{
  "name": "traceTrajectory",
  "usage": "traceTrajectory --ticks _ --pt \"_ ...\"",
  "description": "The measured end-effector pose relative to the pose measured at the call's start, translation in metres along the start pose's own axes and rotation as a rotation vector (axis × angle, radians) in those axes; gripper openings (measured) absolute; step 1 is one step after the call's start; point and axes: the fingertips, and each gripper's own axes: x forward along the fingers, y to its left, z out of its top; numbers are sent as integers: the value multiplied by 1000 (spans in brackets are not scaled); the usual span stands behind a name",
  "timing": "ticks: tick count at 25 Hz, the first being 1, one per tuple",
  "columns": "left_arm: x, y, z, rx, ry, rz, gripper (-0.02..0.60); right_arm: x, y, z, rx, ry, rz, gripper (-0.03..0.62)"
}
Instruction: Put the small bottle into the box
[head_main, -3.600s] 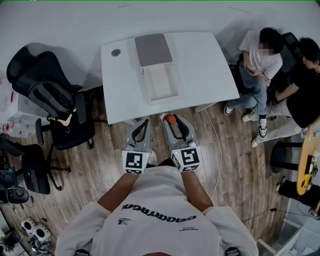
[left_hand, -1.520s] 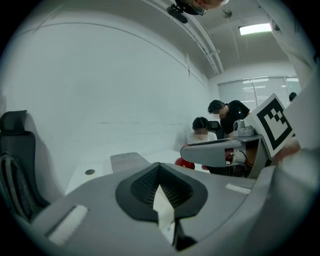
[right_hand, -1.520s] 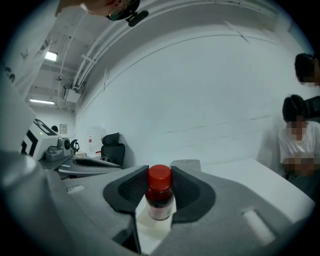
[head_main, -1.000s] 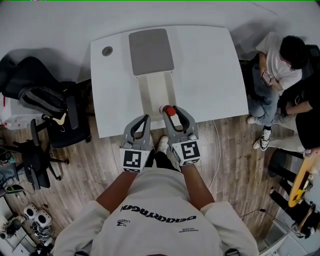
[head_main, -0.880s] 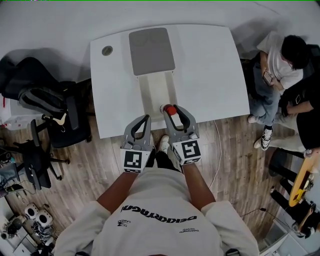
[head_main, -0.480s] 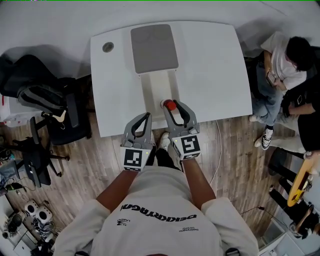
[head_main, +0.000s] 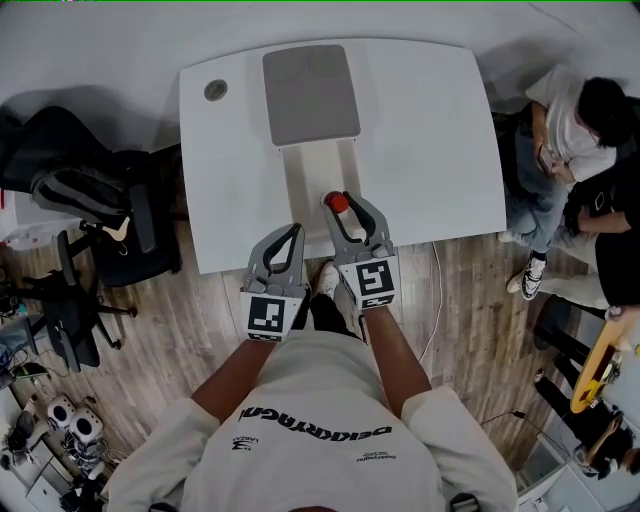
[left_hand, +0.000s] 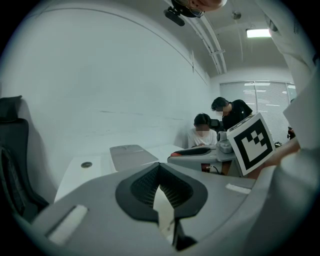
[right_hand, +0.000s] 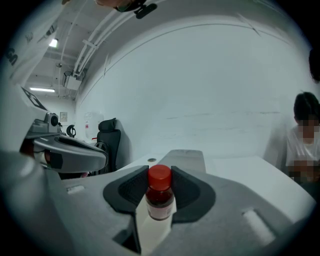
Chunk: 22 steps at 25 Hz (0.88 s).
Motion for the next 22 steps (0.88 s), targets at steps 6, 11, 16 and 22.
traceTrajectory --ticks 6,11,16,22 --pt "2 1 0 -17 8 -13 0 12 -2 -2 -42 16 -2 138" --pt "3 4 -3 -15 5 -10 0 20 -3 -9 -31 31 8 138" --pt "4 6 -4 -14 18 -16 2 31 -2 -16 -34 52 17 138" --pt "5 7 -8 -16 14 -23 2 41 -5 -25 -30 70 18 138"
